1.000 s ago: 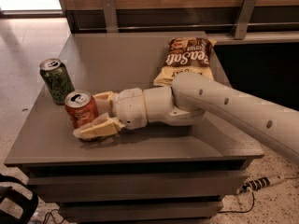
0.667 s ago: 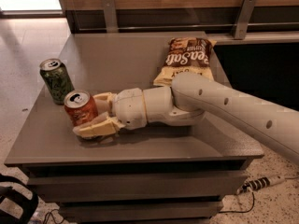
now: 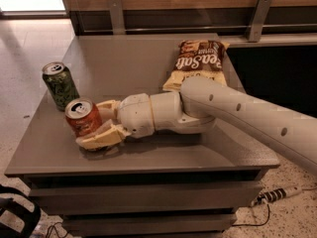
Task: Pick coke can
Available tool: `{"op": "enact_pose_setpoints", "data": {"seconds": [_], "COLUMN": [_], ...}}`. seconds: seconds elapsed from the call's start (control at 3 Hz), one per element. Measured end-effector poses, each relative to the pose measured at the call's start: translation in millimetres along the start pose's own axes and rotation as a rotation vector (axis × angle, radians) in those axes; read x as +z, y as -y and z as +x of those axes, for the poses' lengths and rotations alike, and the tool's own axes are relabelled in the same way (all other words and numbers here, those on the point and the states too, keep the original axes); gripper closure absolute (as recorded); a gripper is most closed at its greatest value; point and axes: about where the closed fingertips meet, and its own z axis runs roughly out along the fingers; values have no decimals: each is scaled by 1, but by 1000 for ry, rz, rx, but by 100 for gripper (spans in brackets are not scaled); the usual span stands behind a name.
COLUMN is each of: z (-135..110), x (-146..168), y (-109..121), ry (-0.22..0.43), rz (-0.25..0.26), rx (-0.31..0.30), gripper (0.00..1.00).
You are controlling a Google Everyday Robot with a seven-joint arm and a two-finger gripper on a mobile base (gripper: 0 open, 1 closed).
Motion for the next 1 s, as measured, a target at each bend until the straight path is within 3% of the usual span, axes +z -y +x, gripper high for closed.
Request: {"op": "enact_pose_setpoints", "data": {"seconds": [0.33,0.67,1.0], "z": [0,-15,-46], "x": [0,-3,-14], "y": [0,3,7], "ry": [0,-7,-6], "rz": [0,-6,-4], "rx": [0,-26,-81], "gripper": [100,100,100]}}
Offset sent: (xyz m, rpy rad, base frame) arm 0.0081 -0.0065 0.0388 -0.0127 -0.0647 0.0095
